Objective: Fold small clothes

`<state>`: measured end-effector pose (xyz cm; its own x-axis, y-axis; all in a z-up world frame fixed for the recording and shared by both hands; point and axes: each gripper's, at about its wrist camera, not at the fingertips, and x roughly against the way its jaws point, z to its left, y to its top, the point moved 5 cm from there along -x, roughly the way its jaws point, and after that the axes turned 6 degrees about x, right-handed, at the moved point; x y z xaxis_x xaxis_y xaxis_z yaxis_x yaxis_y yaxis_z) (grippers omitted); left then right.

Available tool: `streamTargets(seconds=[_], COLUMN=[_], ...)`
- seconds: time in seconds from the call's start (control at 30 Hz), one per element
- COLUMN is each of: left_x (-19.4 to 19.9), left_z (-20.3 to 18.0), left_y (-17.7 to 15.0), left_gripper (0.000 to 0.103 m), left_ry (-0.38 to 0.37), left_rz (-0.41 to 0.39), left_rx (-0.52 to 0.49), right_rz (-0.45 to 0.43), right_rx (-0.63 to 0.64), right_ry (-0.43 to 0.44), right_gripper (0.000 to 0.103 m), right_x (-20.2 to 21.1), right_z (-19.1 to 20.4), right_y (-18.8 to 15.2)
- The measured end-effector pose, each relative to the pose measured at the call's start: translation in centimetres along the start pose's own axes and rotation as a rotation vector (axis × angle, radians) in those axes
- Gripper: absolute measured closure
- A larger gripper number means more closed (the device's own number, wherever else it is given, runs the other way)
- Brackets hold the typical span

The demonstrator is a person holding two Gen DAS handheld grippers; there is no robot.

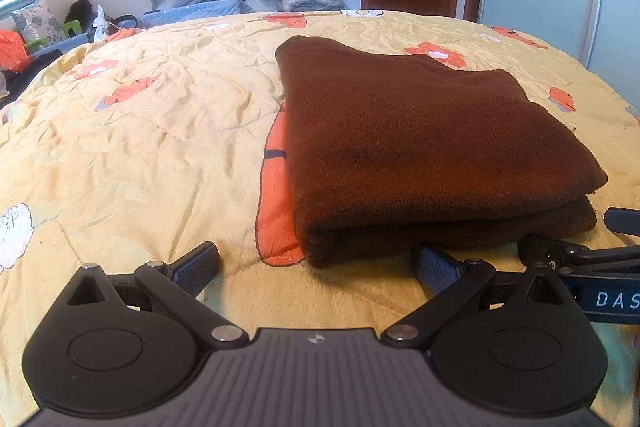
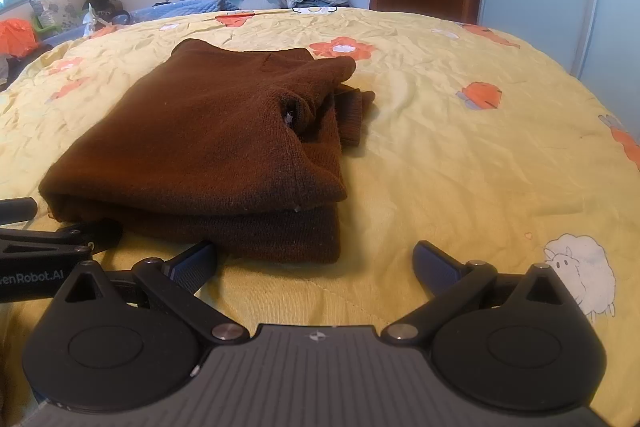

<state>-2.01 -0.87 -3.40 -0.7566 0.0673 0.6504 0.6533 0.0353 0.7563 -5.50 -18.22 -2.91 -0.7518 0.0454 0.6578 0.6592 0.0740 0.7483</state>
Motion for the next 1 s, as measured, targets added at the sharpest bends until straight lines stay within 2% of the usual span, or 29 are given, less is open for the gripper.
streamTargets(seconds=[1.0], left_x=[0.17], left_z=[0.06], left_y=[-0.22], left_gripper=[0.000], left_ry=[-0.006], left_rz=[-0.004], left_rx=[0.000], right_rz=[-0.005], right_rx=[-0.001], right_ry=[-0.005], right_gripper=[0.000], right_x=[0.05], right_z=[0.14], right_y=[-0.03])
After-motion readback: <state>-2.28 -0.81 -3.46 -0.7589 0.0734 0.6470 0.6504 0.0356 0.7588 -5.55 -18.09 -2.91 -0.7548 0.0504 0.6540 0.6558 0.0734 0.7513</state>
